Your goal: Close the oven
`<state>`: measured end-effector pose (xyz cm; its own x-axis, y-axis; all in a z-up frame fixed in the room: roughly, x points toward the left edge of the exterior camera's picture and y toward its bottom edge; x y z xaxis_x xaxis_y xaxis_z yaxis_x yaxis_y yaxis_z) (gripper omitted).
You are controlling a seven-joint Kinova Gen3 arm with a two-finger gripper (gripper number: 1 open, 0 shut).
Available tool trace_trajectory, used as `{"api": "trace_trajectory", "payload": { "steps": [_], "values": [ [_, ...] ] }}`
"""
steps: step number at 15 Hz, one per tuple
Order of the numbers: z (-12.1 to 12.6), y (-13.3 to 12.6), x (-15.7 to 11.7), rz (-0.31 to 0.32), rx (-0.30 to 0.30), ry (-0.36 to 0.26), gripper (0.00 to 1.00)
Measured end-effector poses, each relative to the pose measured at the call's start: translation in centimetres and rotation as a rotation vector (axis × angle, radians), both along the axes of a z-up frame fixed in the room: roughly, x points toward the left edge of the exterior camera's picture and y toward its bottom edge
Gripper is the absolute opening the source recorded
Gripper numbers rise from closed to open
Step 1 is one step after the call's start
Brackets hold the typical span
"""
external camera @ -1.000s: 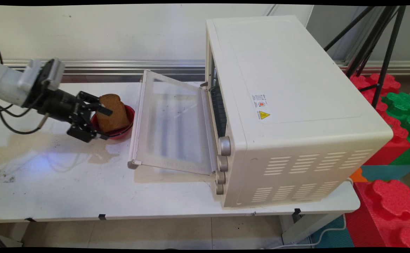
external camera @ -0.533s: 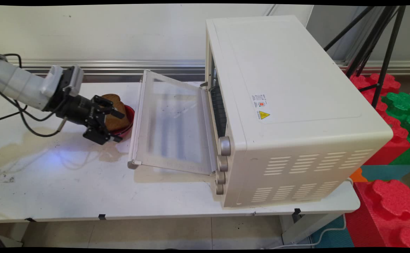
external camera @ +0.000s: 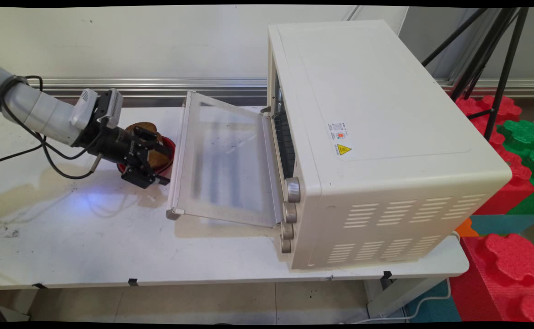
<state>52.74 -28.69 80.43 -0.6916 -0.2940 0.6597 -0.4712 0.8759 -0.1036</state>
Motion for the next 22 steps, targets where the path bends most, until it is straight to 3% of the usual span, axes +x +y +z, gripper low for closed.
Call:
{"api": "trace_trajectory", "payload": {
  "steps": [2, 3, 22],
  "values": [
    [-0.32, -0.29, -0.17, -0.001, -0.003, 0.002, 1.0],
    [-0.43, -0.38, -0.23, -0.002, -0.004, 0.004, 0.0],
    [-0.59, -0.75, -1.08, 0.02, -0.045, 0.104, 0.0]
  ]
}}
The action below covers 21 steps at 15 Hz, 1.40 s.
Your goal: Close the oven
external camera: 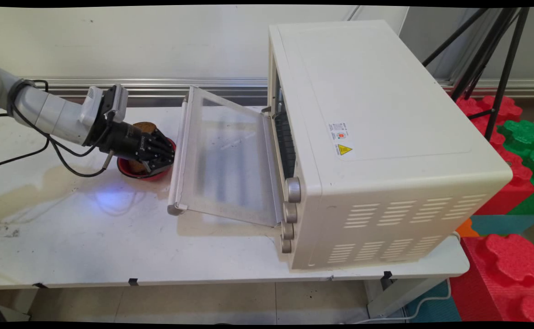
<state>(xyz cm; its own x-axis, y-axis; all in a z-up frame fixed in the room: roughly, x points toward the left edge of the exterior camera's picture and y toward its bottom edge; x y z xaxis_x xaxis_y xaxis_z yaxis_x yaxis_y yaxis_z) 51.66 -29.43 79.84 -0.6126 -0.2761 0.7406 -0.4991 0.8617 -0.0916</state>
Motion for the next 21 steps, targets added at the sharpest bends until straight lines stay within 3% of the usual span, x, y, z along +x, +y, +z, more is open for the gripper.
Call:
{"api": "trace_trajectory", "payload": {
  "steps": [6, 15, 21],
  "values": [
    [0.9, 0.3, 0.1, -0.001, -0.025, 0.034, 0.0],
    [4.1, 0.6, 0.1, -0.006, -0.093, 0.094, 0.0],
    [6.7, -0.4, -1.1, -0.013, -0.14, 0.136, 0.0]
  ]
}}
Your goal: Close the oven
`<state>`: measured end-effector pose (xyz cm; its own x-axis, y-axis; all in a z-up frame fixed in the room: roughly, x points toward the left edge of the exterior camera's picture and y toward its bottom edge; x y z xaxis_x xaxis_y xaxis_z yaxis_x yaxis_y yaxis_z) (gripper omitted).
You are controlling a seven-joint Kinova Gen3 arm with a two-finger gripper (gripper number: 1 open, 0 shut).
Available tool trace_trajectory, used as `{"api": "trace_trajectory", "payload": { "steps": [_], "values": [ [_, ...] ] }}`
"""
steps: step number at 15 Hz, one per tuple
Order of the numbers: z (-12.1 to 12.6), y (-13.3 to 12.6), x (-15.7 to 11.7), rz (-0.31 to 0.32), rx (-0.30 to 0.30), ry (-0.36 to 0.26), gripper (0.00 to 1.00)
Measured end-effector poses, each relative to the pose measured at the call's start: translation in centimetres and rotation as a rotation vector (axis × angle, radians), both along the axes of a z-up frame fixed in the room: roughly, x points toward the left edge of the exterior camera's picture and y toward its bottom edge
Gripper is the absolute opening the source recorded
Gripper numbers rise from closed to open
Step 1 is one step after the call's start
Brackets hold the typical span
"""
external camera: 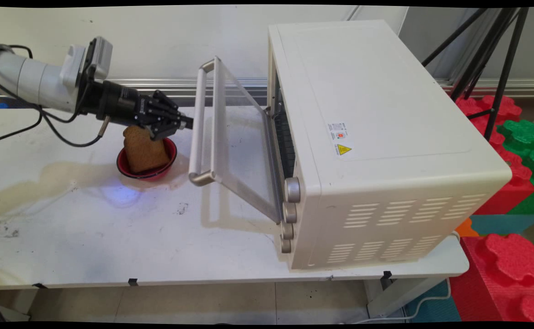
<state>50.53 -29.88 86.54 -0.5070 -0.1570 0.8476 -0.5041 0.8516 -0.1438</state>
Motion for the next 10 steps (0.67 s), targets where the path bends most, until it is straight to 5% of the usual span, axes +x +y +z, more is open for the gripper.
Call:
{"api": "trace_trajectory", "payload": {
  "steps": [10],
  "values": [
    [2.1, -2.5, -3.1, -0.028, -0.041, 0.038, 0.0]
  ]
}}
